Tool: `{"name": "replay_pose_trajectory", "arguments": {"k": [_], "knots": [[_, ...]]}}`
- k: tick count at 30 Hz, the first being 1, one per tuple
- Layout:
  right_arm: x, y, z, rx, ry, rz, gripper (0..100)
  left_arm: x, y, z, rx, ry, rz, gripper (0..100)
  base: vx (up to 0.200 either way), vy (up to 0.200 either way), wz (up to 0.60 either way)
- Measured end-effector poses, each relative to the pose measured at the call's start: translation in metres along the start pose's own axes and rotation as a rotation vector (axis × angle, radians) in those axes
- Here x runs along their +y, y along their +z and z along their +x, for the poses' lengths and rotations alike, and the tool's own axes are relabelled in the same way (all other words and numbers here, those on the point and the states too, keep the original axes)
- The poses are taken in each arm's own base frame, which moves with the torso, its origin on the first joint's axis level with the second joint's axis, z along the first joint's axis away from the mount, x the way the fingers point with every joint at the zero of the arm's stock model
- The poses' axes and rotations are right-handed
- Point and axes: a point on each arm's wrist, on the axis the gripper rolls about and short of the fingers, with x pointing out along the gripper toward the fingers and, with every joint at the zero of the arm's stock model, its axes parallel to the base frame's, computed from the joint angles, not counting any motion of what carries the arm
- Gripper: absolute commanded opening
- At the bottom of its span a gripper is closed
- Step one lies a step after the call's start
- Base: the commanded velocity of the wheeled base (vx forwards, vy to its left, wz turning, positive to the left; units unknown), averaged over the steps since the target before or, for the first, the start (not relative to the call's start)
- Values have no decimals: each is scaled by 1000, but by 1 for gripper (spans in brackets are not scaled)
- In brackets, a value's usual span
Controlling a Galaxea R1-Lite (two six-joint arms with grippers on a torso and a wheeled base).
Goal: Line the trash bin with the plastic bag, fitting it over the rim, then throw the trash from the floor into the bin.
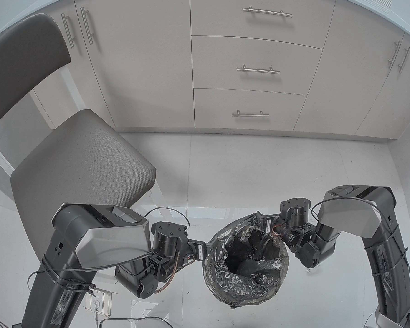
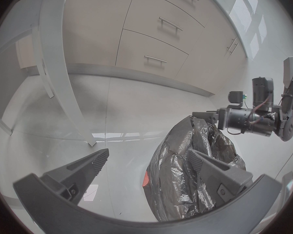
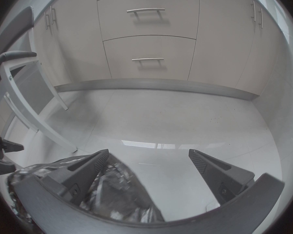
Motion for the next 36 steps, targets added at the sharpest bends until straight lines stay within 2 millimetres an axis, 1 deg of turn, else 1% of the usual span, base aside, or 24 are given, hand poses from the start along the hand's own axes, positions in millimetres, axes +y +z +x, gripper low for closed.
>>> {"name": "replay_pose_trajectory", "arguments": {"k": [2,7,9,12,15,19,23,27,30,36], "knots": [[1,1,-8,3,9,0,100,0,0,0,-5,-1,0,100,0,0,0],[5,3,-42,-26,49,7,100,-4,2,-4,-41,-16,0,100,0,0,0],[7,5,-53,-64,70,15,100,-11,1,-8,-56,-28,7,100,0,0,0],[9,-1,-62,-54,83,6,100,-27,-6,-17,-49,-54,32,100,0,0,0],[10,-7,-66,-29,92,-7,100,-40,-14,-24,-29,-81,86,100,0,0,0],[11,-10,-68,-17,96,-14,100,-47,-22,-26,-9,-97,177,100,0,0,0],[11,-11,-68,-15,95,-15,100,-46,-30,-21,39,-82,209,100,0,0,0],[11,-11,-68,-14,96,-16,100,-40,-31,-12,87,-35,216,100,0,0,0],[11,-11,-68,-14,96,-16,100,-35,-32,-8,155,3,223,100,0,0,0],[11,-11,-68,-16,94,-14,100,-29,-30,-5,262,55,234,100,0,0,0]]}}
